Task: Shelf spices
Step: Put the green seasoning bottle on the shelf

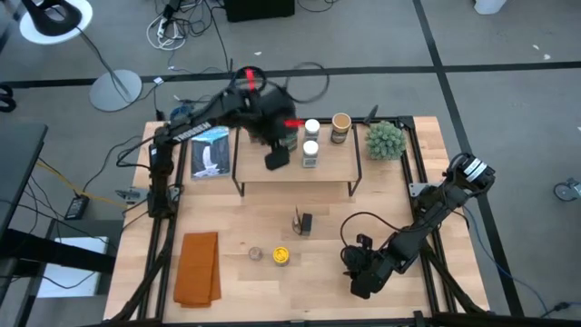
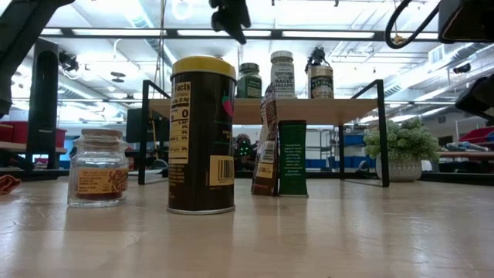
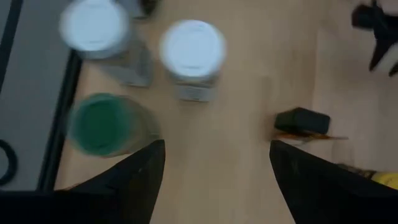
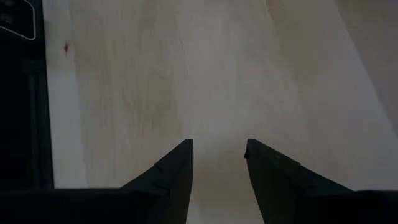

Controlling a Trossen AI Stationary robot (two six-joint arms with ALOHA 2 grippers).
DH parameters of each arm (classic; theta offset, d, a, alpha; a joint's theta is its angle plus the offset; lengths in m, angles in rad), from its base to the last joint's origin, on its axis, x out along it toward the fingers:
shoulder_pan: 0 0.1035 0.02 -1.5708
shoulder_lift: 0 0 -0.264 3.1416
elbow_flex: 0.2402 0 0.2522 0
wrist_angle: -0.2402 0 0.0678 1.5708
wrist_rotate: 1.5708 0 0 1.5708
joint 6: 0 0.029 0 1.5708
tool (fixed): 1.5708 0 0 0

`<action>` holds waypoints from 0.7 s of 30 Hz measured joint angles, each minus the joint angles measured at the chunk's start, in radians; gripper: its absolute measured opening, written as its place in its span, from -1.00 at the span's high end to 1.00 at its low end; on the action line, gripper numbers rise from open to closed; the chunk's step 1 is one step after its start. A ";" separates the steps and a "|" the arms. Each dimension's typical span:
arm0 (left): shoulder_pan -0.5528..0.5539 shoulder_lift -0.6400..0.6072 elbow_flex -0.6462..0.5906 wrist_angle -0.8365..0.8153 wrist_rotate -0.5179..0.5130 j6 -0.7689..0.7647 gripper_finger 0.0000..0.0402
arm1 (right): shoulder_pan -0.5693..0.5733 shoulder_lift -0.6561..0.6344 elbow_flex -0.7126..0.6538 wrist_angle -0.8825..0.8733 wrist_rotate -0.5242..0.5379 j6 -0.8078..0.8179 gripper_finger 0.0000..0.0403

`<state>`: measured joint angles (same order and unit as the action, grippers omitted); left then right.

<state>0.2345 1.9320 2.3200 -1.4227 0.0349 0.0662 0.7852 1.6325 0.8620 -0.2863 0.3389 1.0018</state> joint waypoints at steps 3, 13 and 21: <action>-0.073 0.000 -0.020 0.010 -0.071 -0.017 -0.46 | 0.021 0.000 0.000 -0.001 0.005 0.029 0.26; -0.311 -0.001 -0.280 0.426 -0.098 -0.071 -0.46 | 0.091 0.000 0.000 -0.006 0.092 0.103 0.26; -0.438 0.001 -0.549 0.999 -0.197 -0.108 -0.46 | 0.105 0.000 0.000 0.005 0.134 0.104 0.26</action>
<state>-0.2030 1.9331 1.7710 -0.4240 -0.1617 -0.0417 0.8902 1.6325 0.8623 -0.2812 0.4733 1.1061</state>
